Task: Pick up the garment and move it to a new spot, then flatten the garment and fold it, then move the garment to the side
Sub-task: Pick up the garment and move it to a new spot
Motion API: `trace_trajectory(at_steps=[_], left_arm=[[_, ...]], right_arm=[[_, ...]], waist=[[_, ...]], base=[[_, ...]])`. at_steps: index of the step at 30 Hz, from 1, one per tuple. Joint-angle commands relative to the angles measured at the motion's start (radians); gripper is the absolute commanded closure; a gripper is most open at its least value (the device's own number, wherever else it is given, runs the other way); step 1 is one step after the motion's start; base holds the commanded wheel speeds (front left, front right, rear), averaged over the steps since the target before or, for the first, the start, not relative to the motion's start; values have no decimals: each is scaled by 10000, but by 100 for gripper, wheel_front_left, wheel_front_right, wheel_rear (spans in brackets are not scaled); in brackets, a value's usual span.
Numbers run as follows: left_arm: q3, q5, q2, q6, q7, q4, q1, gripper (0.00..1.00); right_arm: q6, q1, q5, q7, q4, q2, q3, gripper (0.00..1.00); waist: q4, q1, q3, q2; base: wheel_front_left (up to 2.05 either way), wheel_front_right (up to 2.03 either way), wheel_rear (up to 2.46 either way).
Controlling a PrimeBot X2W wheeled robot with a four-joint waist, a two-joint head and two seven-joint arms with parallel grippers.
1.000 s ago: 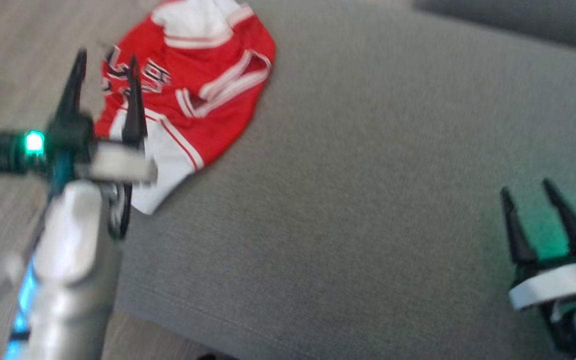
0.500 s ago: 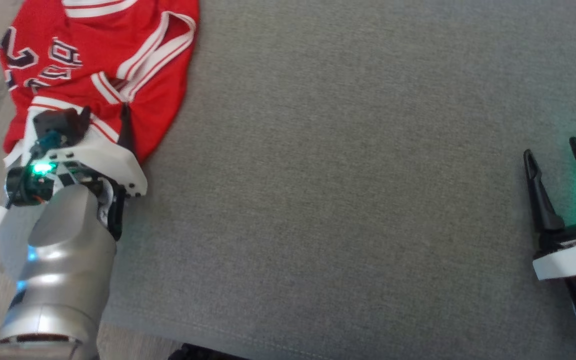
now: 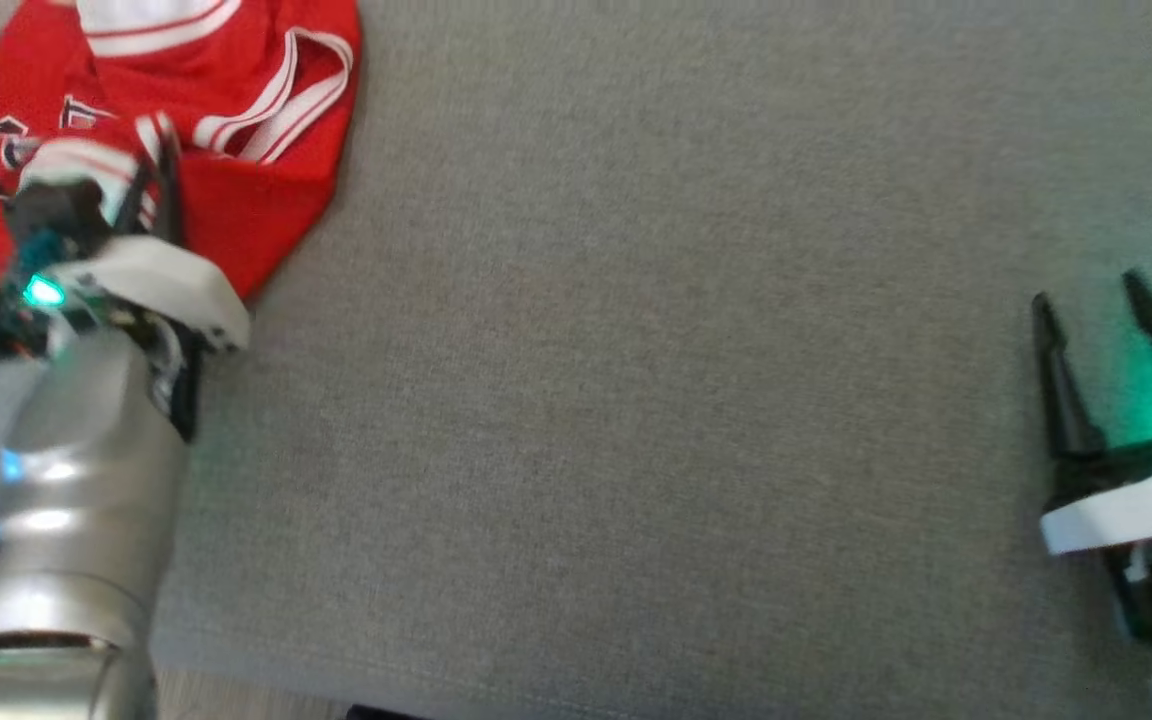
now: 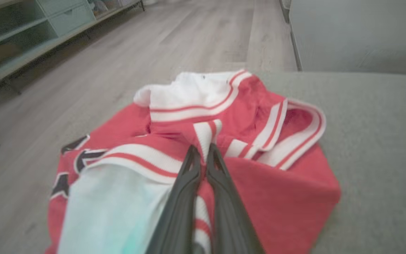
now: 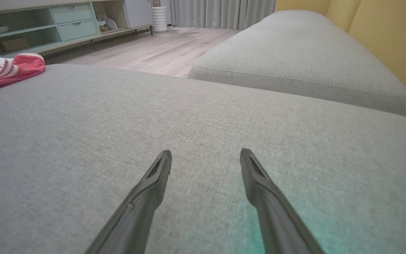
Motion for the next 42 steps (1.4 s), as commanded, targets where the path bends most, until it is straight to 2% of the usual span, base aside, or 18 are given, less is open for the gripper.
trace_trajectory(at_steps=[1, 6, 7, 10, 16, 21, 26, 30, 37, 38, 39, 40, 42], left_arm=[[95, 172, 740, 4, -176, -576, -533, 100], [-253, 616, 1112, -30, -222, -2169, -966, 100], [-430, 760, 1214, -78, -223, -2859, -1094, 100], [-776, 911, 1305, -156, -225, -3781, -1311, 100], [-1593, 668, 1241, -240, -78, -5094, -1804, 100], [-2375, 80, 1060, -247, 411, -5931, -2325, 100], [-2507, -784, 689, -249, 710, -5936, -2473, 100], [-2696, -1051, 591, -250, 698, -5490, -2192, 100], [-3289, -1206, 454, -250, 238, -4431, -476, 100], [-3361, -1207, 401, -250, 138, -4246, -139, 96], [-3407, -1220, 336, -244, 41, -4062, 210, 68], [-3422, -1232, 279, -178, -36, -3865, 557, 0], [-3272, -1306, 181, 137, -162, -3597, 1218, 0]], right_arm=[[67, 155, 72, -9, -64, 128, 254, 0], [67, 174, 121, -9, 176, 888, 335, 0], [67, 237, 127, -9, 237, 1216, 373, 0], [67, 388, 135, -9, 311, 1717, 408, 0], [67, 963, 114, -9, 304, 2521, 445, 0], [67, 1220, 91, -9, 130, 2842, 380, 0], [67, 1358, 68, -9, 61, 2988, 309, 0], [67, 1405, 57, -9, -4, 3044, 256, 0], [67, 1522, 96, -9, -13, 3104, 292, 0], [67, 1539, 114, -9, 15, 3111, 305, 0], [67, 1552, 129, -9, 50, 3118, 332, 0], [67, 1558, 141, -9, 85, 3124, 373, 0], [67, 1549, 181, -9, 170, 3138, 450, 0]], waist=[[-242, -1, -427, 0], [-815, -1, -1556, 0], [-1128, -1, -2063, 0], [-1694, -1, -2872, 0], [-2964, -1, -4344, 0], [-3931, -1, -4754, 0], [-4791, -1, -4909, 0], [-5371, -1, -4889, 0], [-5744, -1, -4538, 0], [-5725, -1, -4467, 0], [-5700, -1, -4411, 0], [-5663, -1, -4332, 0], [-5576, -1, -4235, 0]], base=[[0, 0, 0], [0, 0, 0], [0, 0, 0], [0, 0, 0], [0, 0, 0], [0, 0, 0], [0, 0, 0], [0, 0, 0], [0, 0, 0], [0, 0, 0], [0, 0, 0], [0, 0, 0], [0, 0, 0]])
